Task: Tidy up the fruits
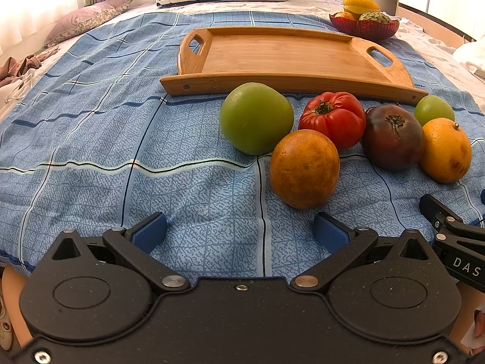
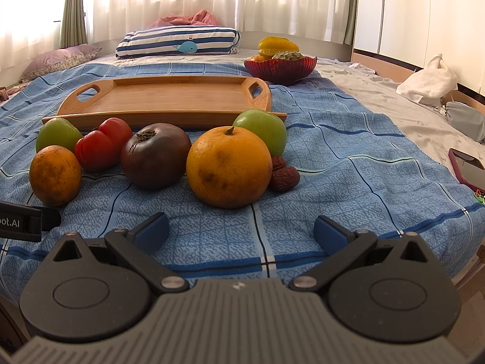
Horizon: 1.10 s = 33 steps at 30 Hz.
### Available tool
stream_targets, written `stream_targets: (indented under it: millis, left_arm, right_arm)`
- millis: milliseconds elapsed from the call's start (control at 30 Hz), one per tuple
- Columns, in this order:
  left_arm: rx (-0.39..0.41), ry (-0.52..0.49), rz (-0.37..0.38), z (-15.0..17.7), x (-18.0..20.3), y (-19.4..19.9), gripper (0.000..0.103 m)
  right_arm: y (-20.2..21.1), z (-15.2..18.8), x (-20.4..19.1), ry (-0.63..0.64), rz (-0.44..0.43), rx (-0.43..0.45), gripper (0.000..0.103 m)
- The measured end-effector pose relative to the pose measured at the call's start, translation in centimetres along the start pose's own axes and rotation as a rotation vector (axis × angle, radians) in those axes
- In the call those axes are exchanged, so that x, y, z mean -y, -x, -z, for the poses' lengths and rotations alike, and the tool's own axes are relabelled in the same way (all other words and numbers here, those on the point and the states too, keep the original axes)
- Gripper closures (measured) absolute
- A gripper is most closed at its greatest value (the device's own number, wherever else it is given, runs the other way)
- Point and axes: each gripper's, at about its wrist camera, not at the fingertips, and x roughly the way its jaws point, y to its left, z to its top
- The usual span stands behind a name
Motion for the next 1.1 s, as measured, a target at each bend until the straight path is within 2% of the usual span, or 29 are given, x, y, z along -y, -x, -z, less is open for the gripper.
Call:
stream_targets:
  millis: [733, 967, 1100]
  left_arm:
    - [0.031, -0.004, 0.007, 0.1, -0.5, 0.7, 0.0]
    - [0.126, -0.026, -0.006, 1.6, -0.2, 0.7, 0.0]
    - [0.129, -0.006, -0.013, 1.3, -0.1, 0.6, 0.0]
  right_arm:
    - [0.1, 0.1, 0.0, -0.002, 0.0, -0.005, 0.0]
    - [-0.3, -0.2, 0.2, -0.008, 0.005, -0.01, 0.0]
    - [0.0, 0.0, 0.2, -0.008, 0.001, -0.005, 0.0]
